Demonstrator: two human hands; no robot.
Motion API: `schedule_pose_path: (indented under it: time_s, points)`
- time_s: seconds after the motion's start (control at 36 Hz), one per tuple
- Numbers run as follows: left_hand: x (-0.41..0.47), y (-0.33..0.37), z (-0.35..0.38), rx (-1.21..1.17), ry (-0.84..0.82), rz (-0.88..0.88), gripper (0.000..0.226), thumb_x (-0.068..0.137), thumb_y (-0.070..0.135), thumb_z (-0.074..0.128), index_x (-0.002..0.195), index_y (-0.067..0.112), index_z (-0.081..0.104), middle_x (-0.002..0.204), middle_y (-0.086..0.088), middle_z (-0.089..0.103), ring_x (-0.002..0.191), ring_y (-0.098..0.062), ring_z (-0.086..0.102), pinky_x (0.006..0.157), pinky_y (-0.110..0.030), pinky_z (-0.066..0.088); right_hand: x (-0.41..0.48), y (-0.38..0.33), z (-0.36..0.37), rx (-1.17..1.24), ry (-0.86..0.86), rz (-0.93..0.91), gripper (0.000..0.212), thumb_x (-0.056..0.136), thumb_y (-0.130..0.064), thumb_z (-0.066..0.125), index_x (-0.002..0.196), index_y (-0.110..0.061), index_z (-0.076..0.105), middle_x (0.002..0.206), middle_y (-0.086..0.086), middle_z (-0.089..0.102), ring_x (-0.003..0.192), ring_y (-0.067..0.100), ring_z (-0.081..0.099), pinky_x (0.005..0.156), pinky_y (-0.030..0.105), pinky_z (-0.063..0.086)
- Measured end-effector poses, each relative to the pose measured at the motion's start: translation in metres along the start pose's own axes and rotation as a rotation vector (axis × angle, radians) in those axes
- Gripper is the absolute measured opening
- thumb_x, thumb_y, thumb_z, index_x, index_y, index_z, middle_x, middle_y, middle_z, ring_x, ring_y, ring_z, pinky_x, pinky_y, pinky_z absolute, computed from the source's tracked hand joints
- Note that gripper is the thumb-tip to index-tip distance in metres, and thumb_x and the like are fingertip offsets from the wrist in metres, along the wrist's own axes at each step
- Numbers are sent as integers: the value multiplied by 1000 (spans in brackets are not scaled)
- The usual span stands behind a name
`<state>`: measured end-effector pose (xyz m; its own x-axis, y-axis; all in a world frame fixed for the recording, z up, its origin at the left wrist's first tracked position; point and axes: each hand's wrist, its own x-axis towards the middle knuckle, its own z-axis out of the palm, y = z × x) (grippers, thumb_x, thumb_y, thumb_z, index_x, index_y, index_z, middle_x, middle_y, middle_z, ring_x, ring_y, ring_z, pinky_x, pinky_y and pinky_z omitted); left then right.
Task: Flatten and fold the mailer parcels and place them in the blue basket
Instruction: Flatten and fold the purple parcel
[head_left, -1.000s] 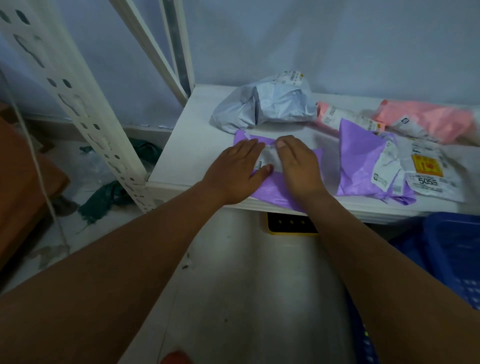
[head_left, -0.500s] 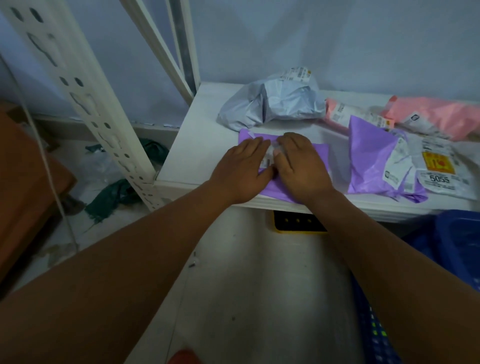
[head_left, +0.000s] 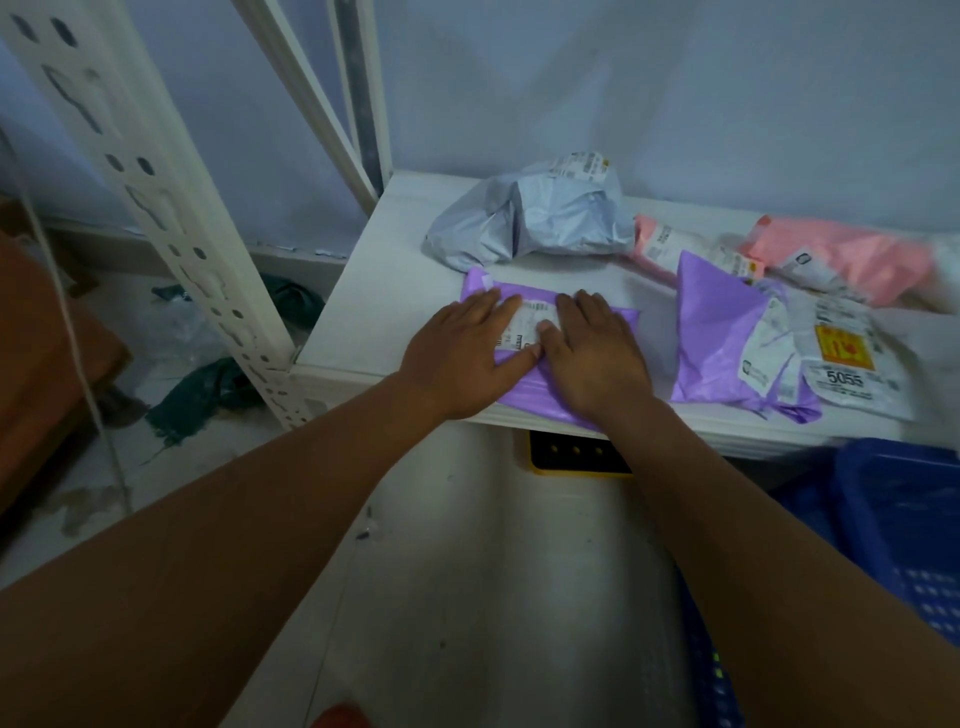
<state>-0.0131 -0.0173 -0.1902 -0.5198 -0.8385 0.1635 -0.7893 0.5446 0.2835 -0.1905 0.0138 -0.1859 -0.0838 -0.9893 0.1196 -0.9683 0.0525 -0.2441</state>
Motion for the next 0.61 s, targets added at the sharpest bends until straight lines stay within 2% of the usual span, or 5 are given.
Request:
schedule_pose_path:
  time_s: [0.28,0.39,0.47,0.53,0.61]
  points:
    - [-14,-1,-11,12,-54,-49,90,91,73,35,158,16,15,166,-5,13,152,-19,13,121,-34,12,-22,-18,-8,2,-68,117,93,80,-60,-5,149,-12,34,156,14,32,145,30,26,119,48,18]
    - [-18,-11,-25,-36,-36,-299,116,74,87,46,158,16,10,165,-11,14,151,-26,15,120,-42,19,-30,-29,-20,-24,-69,221,54,100,-44,18,134,-15,49,136,10,48,129,31,41,103,46,32]
    - [-28,-29,-38,-2,78,-471,121,68,88,54,155,12,18,157,-19,29,143,-36,31,111,-48,34,-40,-36,-32,4,-8,324,36,99,-26,32,114,-8,59,119,13,56,116,34,47,90,42,38]
    - [-36,-36,-46,44,148,-518,112,69,84,60,145,6,34,141,-23,46,129,-40,46,99,-48,45,-45,-40,-35,49,-2,380,32,94,-25,41,115,-7,57,120,11,54,118,32,44,87,39,38]
    - [-48,-36,-51,14,174,-604,81,76,72,66,120,6,51,121,-18,59,110,-36,58,79,-41,48,-54,-49,-38,150,0,448,35,90,-25,49,120,-7,53,125,12,49,121,32,42,82,38,36]
